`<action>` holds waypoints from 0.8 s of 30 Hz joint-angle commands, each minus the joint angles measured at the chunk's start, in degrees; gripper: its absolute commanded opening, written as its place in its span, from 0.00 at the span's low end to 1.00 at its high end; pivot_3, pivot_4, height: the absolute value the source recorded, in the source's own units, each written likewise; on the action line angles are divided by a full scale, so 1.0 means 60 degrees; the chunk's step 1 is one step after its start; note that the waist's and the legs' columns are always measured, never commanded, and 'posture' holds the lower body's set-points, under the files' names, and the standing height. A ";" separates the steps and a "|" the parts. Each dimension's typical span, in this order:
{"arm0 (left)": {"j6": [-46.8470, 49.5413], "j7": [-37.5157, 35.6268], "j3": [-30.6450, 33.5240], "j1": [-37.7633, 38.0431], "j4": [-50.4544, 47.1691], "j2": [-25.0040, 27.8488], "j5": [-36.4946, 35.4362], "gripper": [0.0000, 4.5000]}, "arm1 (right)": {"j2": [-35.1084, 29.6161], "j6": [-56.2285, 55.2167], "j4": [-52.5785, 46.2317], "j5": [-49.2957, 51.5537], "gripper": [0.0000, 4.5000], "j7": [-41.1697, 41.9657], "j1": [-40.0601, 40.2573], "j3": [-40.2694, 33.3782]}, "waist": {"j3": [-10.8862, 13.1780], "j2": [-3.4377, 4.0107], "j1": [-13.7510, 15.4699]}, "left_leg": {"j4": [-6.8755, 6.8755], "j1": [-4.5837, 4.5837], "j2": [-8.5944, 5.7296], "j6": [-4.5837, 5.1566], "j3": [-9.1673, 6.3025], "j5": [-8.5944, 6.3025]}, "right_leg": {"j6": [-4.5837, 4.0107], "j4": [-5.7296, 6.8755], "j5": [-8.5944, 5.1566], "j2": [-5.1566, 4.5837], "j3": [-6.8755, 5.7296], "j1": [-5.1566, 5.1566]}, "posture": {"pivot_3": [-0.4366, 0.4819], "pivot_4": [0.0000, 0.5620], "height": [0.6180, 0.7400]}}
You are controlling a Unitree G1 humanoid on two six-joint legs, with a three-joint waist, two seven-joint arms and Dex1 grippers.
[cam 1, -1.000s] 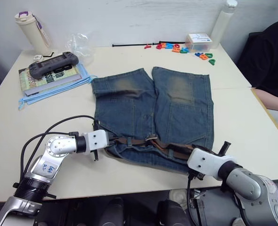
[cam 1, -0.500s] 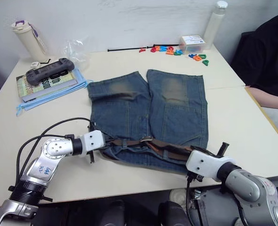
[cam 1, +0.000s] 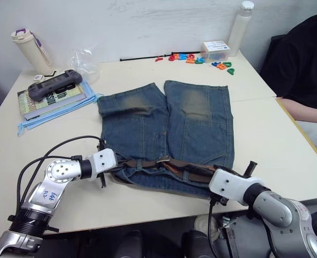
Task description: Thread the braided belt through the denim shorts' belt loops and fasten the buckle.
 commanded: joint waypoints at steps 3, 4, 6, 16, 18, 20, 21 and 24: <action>0.0757 0.0125 -0.0406 0.0620 0.1145 -0.0029 0.0718 0.00 | 0.0267 0.0016 0.0036 -0.0174 0.59 0.0032 -0.0468 0.0306 | -0.0003 0.0005 0.0008 | 0.0000 0.0000 0.0011 -0.0006 0.0000 -0.0004 | -0.0007 -0.0001 -0.0001 0.0000 -0.0001 -0.0003 | 0.48 0.27 0.54; 0.0753 0.0135 -0.0403 0.0634 0.1132 -0.0040 0.0718 0.00 | 0.0324 0.0056 0.0087 -0.0178 0.70 0.0048 -0.0528 0.0382 | -0.0003 0.0005 0.0010 | 0.0000 -0.0001 0.0015 -0.0008 -0.0001 -0.0004 | -0.0009 -0.0002 -0.0002 0.0001 -0.0002 -0.0004 | 0.48 0.27 0.54; 0.0753 0.0141 -0.0395 0.0664 0.1113 -0.0050 0.0716 0.00 | 0.0446 0.0295 0.0196 -0.0167 0.86 0.0109 -0.0533 0.0524 | -0.0003 0.0005 0.0015 | 0.0001 -0.0002 0.0023 -0.0011 0.0000 -0.0006 | -0.0013 -0.0003 -0.0003 0.0004 -0.0003 -0.0005 | 0.48 0.27 0.54; 0.0628 0.0326 -0.0093 0.0700 0.1408 0.0084 0.0699 0.00 | -0.0060 0.0425 0.0714 -0.0427 0.98 0.0185 0.0338 0.0222 | -0.0038 0.0011 0.0050 | -0.0001 0.0002 0.0055 -0.0081 -0.0001 -0.0047 | -0.0028 -0.0022 -0.0009 0.0025 -0.0008 -0.0004 | 0.48 0.27 0.54; 0.0543 0.0369 0.0015 0.0721 0.1587 0.0185 0.0724 0.00 | -0.0154 0.0412 0.0841 -0.0479 0.98 0.0148 0.0378 0.0119 | -0.0051 0.0004 0.0062 | 0.0001 0.0005 0.0067 -0.0093 -0.0001 -0.0054 | -0.0036 -0.0030 -0.0012 0.0033 -0.0012 -0.0004 | 0.48 0.27 0.54; 0.0468 0.0381 0.0139 0.0770 0.1710 0.0294 0.0699 0.00 | -0.0215 0.0384 0.0898 -0.0481 0.98 0.0136 0.0410 0.0035 | -0.0054 -0.0002 0.0077 | 0.0000 0.0016 0.0068 -0.0095 -0.0002 -0.0056 | -0.0036 -0.0035 -0.0012 0.0034 -0.0013 -0.0004 | 0.48 0.27 0.54; 0.0460 0.0384 0.0206 0.0813 0.1768 0.0359 0.0676 0.00 | -0.0256 0.0355 0.0941 -0.0486 0.98 0.0121 0.0436 -0.0005 | -0.0059 -0.0017 0.0097 | -0.0001 0.0021 0.0068 -0.0096 -0.0002 -0.0056 | -0.0036 -0.0036 -0.0012 0.0034 -0.0013 -0.0003 | 0.48 0.27 0.54; 0.0511 0.0393 0.0505 0.0989 0.2022 0.0557 0.0536 0.00 | -0.0484 0.0276 0.1066 -0.0560 0.98 0.0150 0.0521 -0.0104 | -0.0067 -0.0026 0.0086 | -0.0020 0.0075 0.0096 -0.0118 -0.0002 -0.0070 | -0.0082 -0.0054 -0.0040 0.0042 -0.0007 0.0019 | 0.48 0.27 0.54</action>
